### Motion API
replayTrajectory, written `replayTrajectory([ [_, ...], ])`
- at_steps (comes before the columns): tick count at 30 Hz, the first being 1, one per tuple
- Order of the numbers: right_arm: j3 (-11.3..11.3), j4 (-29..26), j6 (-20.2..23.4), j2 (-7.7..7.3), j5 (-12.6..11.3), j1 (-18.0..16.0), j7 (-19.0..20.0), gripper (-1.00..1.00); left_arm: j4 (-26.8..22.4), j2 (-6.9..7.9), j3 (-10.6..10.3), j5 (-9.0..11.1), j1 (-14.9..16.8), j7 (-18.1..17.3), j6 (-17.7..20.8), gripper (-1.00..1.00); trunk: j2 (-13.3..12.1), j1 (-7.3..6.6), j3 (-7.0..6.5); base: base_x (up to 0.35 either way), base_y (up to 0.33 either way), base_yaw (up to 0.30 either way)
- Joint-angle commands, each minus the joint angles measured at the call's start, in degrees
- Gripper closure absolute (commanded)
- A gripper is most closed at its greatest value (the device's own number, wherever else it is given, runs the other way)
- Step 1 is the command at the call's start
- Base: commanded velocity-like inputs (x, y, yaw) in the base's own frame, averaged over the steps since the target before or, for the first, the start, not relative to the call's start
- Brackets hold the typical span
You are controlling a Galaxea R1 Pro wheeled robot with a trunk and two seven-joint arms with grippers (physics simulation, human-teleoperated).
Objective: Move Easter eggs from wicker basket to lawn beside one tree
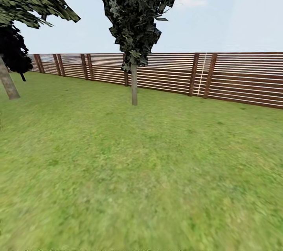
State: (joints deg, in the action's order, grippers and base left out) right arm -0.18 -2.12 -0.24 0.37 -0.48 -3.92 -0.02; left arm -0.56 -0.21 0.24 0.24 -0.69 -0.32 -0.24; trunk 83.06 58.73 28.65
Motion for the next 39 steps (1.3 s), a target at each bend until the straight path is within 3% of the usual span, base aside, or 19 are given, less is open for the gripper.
replayTrajectory([
  [1, -0.01, 0.0, -0.02, 0.03, -0.05, -0.02, -0.01, -1.0, -0.06, 0.01, 0.02, 0.03, -0.01, -0.03, -0.02, -1.0, 0.02, 0.0, 0.14, 0.0, 0.0, 0.08],
  [18, 0.0, 0.02, -0.09, 0.14, 0.29, -0.03, -0.07, -1.0, -0.06, 0.01, 0.02, 0.03, -0.01, -0.03, -0.02, -1.0, 0.02, 0.0, 1.6, 0.0, 0.0, 0.129],
  [39, 0.18, 0.1, -1.69, 0.16, 0.48, -0.02, -0.07, -1.0, -0.06, 0.02, 0.02, 0.03, -0.01, -0.03, -0.02, -1.0, 0.02, 0.0, 2.95, 0.0, 0.0, 0.204],
])
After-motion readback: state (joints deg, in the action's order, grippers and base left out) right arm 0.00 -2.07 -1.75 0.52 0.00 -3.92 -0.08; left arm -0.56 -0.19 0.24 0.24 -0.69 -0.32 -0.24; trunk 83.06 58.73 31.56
